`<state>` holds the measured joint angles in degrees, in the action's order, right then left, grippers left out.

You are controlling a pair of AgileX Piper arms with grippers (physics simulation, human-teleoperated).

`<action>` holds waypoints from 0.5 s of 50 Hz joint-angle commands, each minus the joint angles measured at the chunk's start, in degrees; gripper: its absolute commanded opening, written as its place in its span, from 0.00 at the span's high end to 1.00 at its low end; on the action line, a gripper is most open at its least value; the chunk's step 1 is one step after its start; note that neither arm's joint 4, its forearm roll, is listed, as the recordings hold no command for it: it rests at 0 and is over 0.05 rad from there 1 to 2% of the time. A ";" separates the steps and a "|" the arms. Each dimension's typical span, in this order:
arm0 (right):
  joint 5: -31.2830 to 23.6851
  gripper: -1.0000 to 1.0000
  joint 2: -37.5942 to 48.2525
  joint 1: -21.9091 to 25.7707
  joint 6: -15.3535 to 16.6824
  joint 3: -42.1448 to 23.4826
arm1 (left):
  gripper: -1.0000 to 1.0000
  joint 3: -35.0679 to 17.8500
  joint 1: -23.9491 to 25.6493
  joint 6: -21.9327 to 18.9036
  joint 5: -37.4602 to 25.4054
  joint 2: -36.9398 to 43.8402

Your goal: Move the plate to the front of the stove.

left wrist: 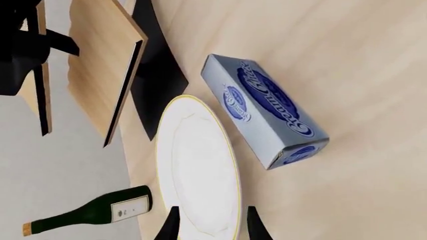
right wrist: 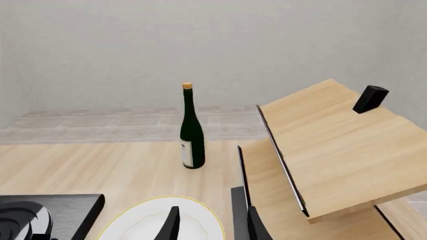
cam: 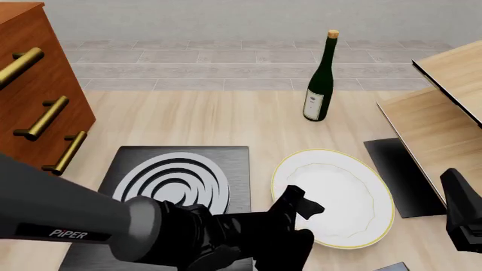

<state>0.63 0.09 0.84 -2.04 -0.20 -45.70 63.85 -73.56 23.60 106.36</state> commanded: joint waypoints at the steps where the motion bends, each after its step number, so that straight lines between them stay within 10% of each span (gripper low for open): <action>1: -0.01 0.00 0.00 0.00 0.00 0.00 | 0.00 0.24 -0.55 -0.25 0.47 0.33; 25: 0.00 0.00 0.00 -0.01 0.01 0.00 | 0.00 -0.32 -1.72 -0.48 0.71 1.53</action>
<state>0.63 0.09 0.84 -2.05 -0.20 -45.80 62.57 -73.95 24.13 107.27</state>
